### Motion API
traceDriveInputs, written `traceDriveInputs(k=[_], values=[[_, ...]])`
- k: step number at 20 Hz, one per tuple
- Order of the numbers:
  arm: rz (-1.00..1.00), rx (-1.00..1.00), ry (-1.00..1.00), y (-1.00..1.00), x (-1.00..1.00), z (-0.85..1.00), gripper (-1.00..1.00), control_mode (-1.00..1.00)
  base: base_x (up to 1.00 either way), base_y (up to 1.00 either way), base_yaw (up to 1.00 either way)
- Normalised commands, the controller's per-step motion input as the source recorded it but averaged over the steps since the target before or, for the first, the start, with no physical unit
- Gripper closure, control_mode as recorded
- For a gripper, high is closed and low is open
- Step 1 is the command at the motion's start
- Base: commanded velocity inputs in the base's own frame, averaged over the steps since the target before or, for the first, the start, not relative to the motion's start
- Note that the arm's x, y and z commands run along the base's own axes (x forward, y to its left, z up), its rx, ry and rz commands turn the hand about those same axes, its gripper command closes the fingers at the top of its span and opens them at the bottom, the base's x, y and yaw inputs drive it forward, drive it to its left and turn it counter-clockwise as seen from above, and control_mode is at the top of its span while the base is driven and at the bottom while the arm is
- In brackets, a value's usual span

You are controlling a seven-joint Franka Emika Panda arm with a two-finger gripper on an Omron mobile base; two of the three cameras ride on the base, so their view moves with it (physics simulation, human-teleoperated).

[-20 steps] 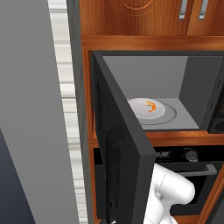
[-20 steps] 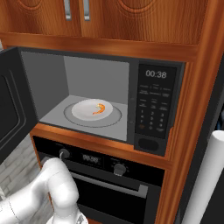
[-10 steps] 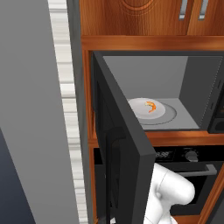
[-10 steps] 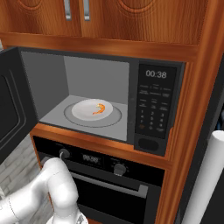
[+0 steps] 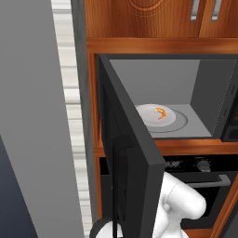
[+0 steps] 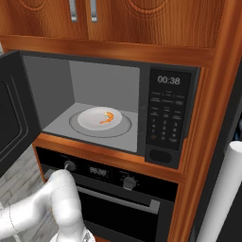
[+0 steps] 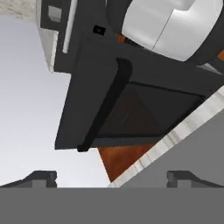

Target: Transport the shrimp from the fridge to the microwave and turn on the microwave.

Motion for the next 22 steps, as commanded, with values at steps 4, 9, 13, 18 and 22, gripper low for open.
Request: traceDriveInputs(k=[4,9,13,18,22], values=[[-0.36,-0.07,0.44,0.66,1.00,-1.00,-1.00,-1.00,0.00,0.00,0.00],[-0.44,-0.03,0.44,0.20,1.00,-1.00,-1.00,-1.00,0.00,0.00,0.00],[-0.38,-0.05,0.56,0.20,1.00,-1.00,-1.00,-1.00,0.00,0.00,0.00],[-0.33,-0.05,0.60,0.09,1.00,-1.00,-1.00,-1.00,0.00,0.00,0.00],[-0.33,0.00,0.58,0.00,1.00,-0.78,-1.00,-1.00,0.00,0.00,0.00]])
